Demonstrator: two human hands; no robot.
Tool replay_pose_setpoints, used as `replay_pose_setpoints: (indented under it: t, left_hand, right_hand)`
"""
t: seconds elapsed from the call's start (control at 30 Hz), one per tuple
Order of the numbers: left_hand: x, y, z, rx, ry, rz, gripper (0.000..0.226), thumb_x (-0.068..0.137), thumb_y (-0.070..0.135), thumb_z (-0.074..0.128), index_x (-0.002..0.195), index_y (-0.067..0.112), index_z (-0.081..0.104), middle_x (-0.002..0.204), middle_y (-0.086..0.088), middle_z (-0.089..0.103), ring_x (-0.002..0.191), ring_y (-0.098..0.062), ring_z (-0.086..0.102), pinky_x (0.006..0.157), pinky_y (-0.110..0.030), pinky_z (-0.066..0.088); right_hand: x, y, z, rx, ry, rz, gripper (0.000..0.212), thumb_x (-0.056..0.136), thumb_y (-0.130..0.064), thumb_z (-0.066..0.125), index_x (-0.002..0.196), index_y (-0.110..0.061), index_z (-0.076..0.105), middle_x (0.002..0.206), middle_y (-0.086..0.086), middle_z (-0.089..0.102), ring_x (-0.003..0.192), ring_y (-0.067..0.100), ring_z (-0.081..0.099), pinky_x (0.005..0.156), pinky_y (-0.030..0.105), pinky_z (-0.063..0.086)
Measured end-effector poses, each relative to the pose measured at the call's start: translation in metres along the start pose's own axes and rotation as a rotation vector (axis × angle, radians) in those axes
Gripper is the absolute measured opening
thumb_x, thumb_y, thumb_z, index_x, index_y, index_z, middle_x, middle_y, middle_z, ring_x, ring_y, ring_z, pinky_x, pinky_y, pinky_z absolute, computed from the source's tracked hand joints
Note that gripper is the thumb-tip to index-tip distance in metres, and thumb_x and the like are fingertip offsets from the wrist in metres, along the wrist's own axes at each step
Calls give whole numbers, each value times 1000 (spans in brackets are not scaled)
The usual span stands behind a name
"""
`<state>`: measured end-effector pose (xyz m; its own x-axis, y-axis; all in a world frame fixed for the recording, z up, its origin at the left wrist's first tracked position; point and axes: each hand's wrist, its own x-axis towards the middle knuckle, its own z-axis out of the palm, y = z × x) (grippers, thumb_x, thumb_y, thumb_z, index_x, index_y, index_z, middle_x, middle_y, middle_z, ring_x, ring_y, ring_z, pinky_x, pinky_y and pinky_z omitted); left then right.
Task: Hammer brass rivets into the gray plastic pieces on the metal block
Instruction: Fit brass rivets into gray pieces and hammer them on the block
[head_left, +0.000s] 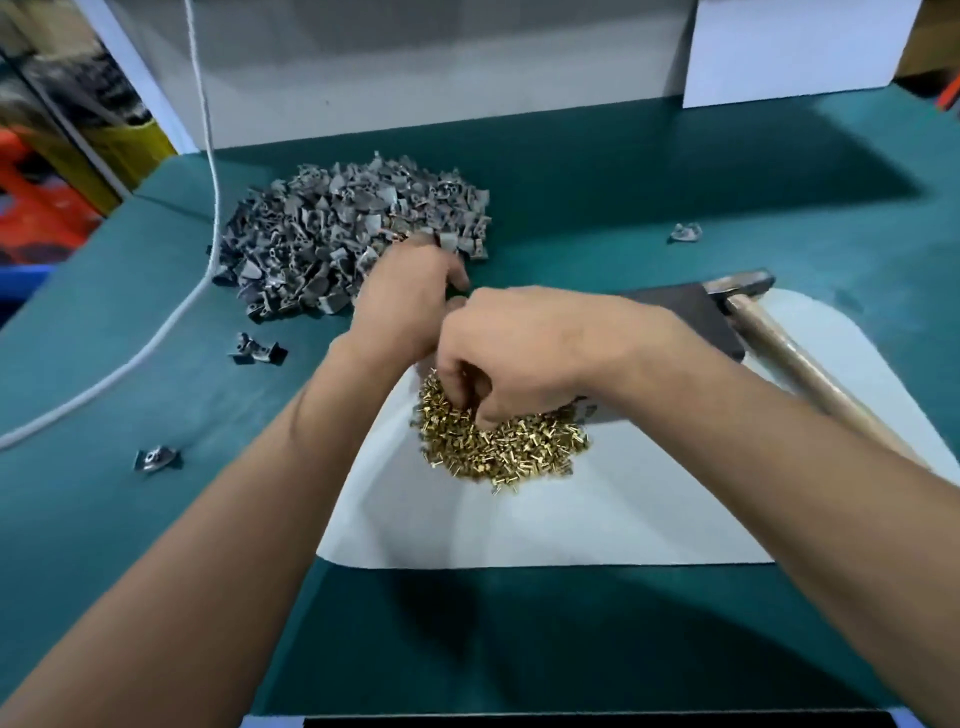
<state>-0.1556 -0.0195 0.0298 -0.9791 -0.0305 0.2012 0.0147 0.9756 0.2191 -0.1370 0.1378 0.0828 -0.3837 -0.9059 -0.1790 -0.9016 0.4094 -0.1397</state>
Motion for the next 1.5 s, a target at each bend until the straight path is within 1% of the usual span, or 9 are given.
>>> replay_pose_setpoints:
  t: [0.17, 0.37, 0.5, 0.63, 0.87, 1.03, 1.2, 1.4, 1.5]
  left_hand:
    - [-4, -4, 3, -57, 13, 3, 24, 84, 10, 66, 106, 10, 77, 115, -15, 63, 105, -35, 61, 90, -44, 49]
    - [-20, -13, -1, -45, 176, -88, 21, 86, 21, 74, 106, 15, 74, 109, -10, 64, 98, -32, 62, 83, -41, 52]
    - [-43, -26, -14, -91, 234, -256, 19, 82, 13, 69, 99, 18, 75, 106, -5, 67, 96, -29, 63, 81, -36, 51]
    - [-81, -46, -37, -57, 154, -424, 22, 80, 19, 66, 100, 23, 74, 104, -7, 67, 91, -30, 60, 75, -34, 47]
    - [-171, -107, -61, 145, -29, -973, 38, 92, 31, 65, 120, 8, 58, 125, -30, 57, 121, -46, 50, 89, -42, 41]
    - [-138, -92, -35, -19, 119, -821, 20, 92, 9, 59, 110, 0, 60, 111, -29, 64, 112, -45, 54, 88, -44, 43]
    - [-90, -104, -29, -182, 222, -844, 36, 93, 17, 68, 123, 4, 52, 115, -21, 63, 109, -40, 57, 81, -39, 41]
    - [-47, -83, -13, -312, 205, -599, 15, 85, 18, 76, 97, 10, 72, 96, -13, 72, 95, -33, 65, 73, -27, 45]
    - [-32, -65, -4, -369, 226, -555, 31, 79, 18, 82, 104, 9, 65, 92, -8, 70, 86, -27, 64, 66, -26, 40]
  right_hand:
    - [5, -2, 8, 51, -4, 35, 12, 76, -27, 87, 81, -28, 76, 60, -20, 56, 61, -3, 52, 50, 14, 32]
    - [0, 0, 9, 160, 32, 46, 9, 78, -24, 86, 77, -24, 77, 63, -16, 63, 64, -1, 59, 54, 12, 41]
    - [6, -4, 7, 181, 55, 31, 7, 82, -22, 84, 82, -23, 77, 70, -12, 69, 70, 4, 64, 63, 21, 50]
    - [15, -10, 1, 198, 150, 13, 14, 82, -13, 78, 77, -24, 73, 67, -16, 65, 66, -6, 60, 59, 11, 45]
    - [34, -26, 3, 170, 172, -4, 24, 79, -3, 61, 75, -25, 70, 65, -18, 61, 65, -7, 55, 58, 8, 40]
    - [41, -32, 3, 176, 156, 3, 26, 81, -4, 59, 83, -23, 75, 74, -15, 67, 75, 6, 62, 76, 26, 53]
    - [36, -28, 6, 175, 132, 6, 26, 84, -5, 60, 82, -26, 75, 68, -21, 60, 67, -4, 55, 62, 9, 40]
    - [29, -17, 9, 218, 175, 54, 28, 83, -4, 62, 82, -27, 77, 72, -18, 66, 67, -7, 58, 63, 6, 41]
    - [25, -11, 11, 239, 216, 81, 28, 85, -5, 65, 84, -28, 80, 70, -21, 65, 65, -10, 58, 64, 1, 39]
